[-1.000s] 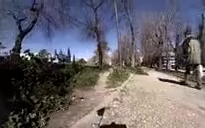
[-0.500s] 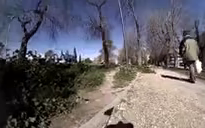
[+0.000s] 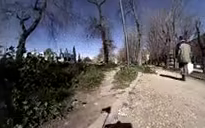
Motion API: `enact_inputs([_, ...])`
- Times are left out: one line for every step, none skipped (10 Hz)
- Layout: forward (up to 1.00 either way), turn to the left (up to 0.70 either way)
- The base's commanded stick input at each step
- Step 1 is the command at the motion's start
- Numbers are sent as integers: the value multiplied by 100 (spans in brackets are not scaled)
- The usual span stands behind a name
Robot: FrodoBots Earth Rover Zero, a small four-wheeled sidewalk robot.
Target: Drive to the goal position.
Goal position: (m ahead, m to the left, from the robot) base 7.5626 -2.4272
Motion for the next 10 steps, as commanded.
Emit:
enact_inputs([50, -47])
enact_inputs([50, -47])
enact_inputs([50, -47])
enact_inputs([50, -47])
enact_inputs([50, -31])
enact_inputs([50, -9])
enact_inputs([50, 0])
enact_inputs([50, 0])
enact_inputs([50, 0])
enact_inputs([50, 0])
